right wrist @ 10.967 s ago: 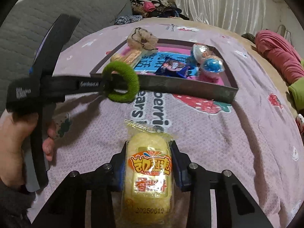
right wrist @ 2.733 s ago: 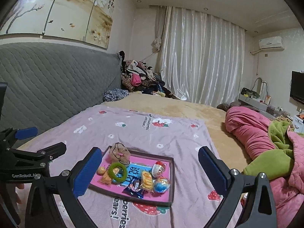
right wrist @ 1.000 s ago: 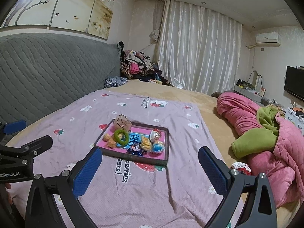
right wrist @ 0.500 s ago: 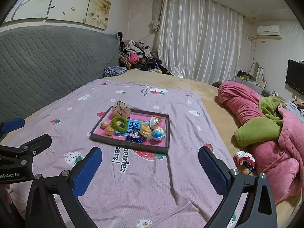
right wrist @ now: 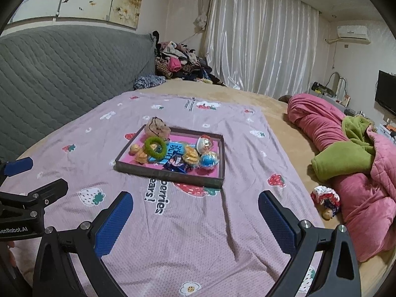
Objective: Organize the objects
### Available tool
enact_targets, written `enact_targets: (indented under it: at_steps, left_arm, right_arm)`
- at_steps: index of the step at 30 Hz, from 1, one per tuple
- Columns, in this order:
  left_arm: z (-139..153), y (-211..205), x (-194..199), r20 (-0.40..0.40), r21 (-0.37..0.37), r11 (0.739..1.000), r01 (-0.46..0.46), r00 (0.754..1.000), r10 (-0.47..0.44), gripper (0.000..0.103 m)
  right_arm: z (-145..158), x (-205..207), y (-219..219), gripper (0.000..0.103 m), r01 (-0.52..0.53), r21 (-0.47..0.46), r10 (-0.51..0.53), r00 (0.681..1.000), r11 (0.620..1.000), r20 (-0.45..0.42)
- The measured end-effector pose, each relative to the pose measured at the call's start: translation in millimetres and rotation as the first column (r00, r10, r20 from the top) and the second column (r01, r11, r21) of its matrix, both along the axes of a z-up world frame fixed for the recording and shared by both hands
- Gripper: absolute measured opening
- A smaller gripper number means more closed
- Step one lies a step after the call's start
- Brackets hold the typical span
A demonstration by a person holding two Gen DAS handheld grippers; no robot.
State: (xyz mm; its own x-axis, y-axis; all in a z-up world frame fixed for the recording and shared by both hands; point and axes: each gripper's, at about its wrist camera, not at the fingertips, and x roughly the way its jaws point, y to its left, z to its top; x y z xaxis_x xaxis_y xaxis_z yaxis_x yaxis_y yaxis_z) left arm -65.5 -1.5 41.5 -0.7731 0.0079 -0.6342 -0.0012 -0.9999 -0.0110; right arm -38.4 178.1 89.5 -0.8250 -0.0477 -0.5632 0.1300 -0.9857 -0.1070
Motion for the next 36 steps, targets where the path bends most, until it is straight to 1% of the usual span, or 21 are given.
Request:
enact_targets:
  at_steps: [9,23,36]
  left_arm:
    - [-17.1,-1.6,-8.9,0.042,-0.006,1.0,-0.008,0.999,0.008,0.103]
    - [-43.3,-2.3,-20.3,0.105,-0.026,0.999,-0.037,0.994,0.04,0.103]
    - [-58.9,-2.6,-23.7,0.118,-0.033,0.999,-0.036,0.992,0.039,0.103]
  right_arm:
    - [-19.2,-7.0,-1.5,0.102,-0.003,0.005,0.003,0.999,1.0,0.051]
    - [-39.0,-12.7,-2.6,0.102,0.001,-0.004,0.0,0.996,1.0,0.09]
    - [-56.7,-14.8,-3.0,0.102,0.011,-0.015,-0.009,0.993,1.0,0.114]
